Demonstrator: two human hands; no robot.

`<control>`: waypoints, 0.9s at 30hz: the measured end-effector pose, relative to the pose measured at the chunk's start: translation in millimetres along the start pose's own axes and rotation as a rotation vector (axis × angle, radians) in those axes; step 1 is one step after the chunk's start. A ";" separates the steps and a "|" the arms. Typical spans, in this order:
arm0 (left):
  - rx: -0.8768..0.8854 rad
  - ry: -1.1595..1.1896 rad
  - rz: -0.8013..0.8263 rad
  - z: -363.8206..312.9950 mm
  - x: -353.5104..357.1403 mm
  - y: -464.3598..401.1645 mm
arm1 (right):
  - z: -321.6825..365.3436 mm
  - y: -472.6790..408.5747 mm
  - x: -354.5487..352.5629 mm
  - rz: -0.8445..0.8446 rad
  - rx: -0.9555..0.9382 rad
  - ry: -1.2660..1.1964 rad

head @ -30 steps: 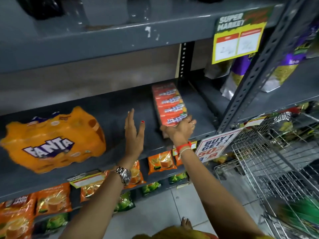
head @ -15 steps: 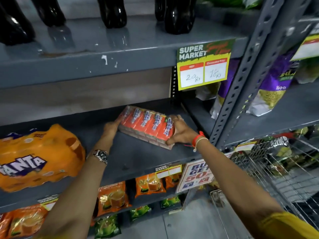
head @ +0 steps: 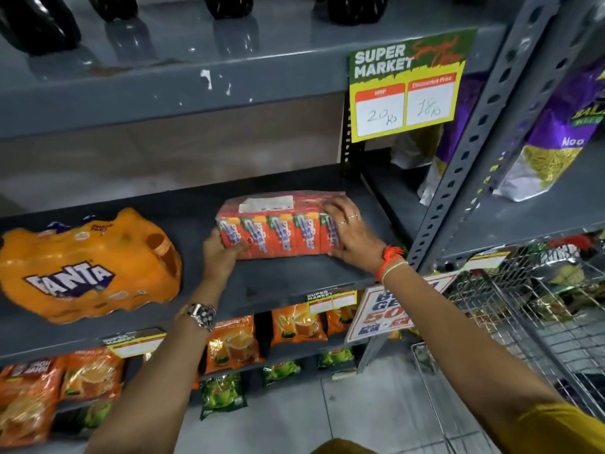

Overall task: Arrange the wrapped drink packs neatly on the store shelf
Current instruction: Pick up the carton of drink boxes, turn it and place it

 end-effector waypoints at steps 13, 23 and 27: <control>-0.002 0.352 -0.195 -7.7 55.8 101.0 | -8.8 -14.4 -1.9 -0.204 0.575 -0.772; -0.127 0.347 0.299 -34.0 65.3 60.0 | 59.1 59.2 35.0 -0.677 0.656 -0.800; -0.109 0.140 0.409 -42.3 40.9 24.1 | 120.9 70.4 77.1 -0.706 0.702 -0.834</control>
Point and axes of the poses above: each hand's wrist, its own y-axis away from the middle knuckle, its own x-axis out of the palm, z = x × y, the point moved 3 cm from there along -y, towards the middle knuckle, and after that the axes turned 2 degrees about -y, right-handed, at the moved point
